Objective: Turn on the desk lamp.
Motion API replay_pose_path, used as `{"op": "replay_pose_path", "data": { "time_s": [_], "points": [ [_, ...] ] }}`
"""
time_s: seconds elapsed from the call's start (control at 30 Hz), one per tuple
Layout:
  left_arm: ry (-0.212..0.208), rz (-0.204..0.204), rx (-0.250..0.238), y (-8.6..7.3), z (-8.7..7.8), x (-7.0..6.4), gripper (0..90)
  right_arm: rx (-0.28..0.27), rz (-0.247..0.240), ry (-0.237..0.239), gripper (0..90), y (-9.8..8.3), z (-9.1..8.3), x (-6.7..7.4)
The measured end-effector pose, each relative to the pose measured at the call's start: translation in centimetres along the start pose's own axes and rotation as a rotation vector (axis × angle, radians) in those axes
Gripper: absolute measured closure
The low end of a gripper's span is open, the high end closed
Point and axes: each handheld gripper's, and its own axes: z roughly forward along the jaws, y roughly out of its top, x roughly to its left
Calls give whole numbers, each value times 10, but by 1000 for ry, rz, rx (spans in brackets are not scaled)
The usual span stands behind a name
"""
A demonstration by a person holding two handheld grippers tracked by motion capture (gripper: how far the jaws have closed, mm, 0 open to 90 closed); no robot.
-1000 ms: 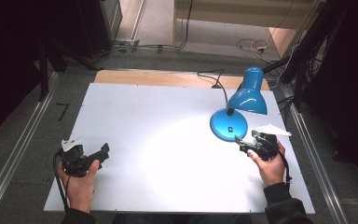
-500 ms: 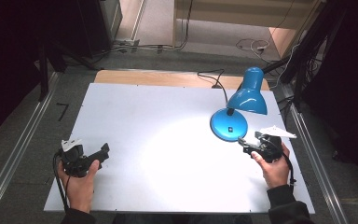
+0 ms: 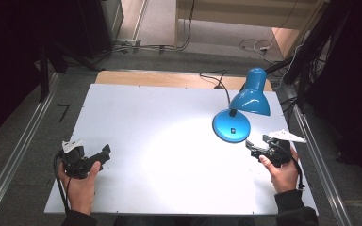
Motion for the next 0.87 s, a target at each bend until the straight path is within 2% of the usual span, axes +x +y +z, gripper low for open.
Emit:
{"op": "replay_pose_path", "data": {
  "time_s": [0.37,0.63,0.77,0.87],
  "points": [
    [1,0,-1,0,0,0,55,6,10,-20,200,-8,-11,-10],
    [1,-2,-3,0,0,0,55,11,18,-52,194,-17,-21,-20],
    [1,0,-1,0,0,-1,55,26,33,-80,187,-26,-23,-28],
    [1,2,-1,0,0,-1,55,73,33,-122,181,-39,-17,-35]
  ]
}}
